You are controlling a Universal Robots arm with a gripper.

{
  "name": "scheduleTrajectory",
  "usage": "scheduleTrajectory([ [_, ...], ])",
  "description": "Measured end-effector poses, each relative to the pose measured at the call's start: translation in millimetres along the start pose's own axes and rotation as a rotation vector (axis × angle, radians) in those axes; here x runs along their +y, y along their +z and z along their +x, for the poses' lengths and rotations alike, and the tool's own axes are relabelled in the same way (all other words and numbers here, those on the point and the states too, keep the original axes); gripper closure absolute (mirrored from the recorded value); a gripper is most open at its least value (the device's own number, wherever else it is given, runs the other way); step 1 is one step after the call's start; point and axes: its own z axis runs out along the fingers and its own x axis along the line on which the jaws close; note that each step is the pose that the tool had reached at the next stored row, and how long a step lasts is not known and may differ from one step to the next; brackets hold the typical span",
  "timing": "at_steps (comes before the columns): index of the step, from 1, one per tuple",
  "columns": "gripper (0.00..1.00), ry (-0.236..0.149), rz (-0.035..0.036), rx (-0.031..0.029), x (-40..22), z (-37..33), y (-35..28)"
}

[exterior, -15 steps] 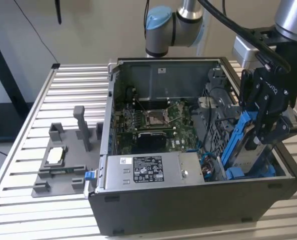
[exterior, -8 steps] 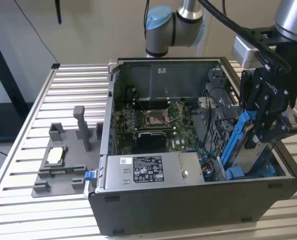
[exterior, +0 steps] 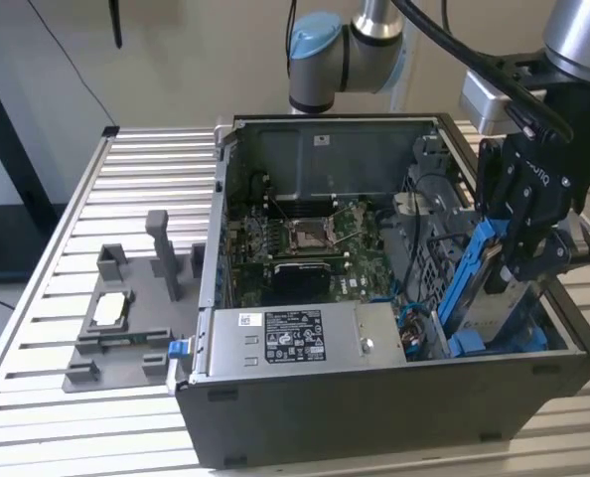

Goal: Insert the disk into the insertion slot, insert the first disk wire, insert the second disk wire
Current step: 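Insert the disk into the insertion slot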

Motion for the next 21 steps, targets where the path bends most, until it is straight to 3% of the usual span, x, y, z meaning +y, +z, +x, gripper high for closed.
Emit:
scheduleTrajectory([
  [3,0.68,0.005,0.0036,-0.0046,0.0,-0.7,0.0],
  [9,0.68,0.005,0.0048,-0.0080,-0.1,-0.8,0.1],
  [13,0.61,0.005,0.0051,-0.0081,0.0,-0.7,-0.3],
  [21,0.61,0.005,0.0060,-0.0082,-0.2,-0.8,-19.0],
])
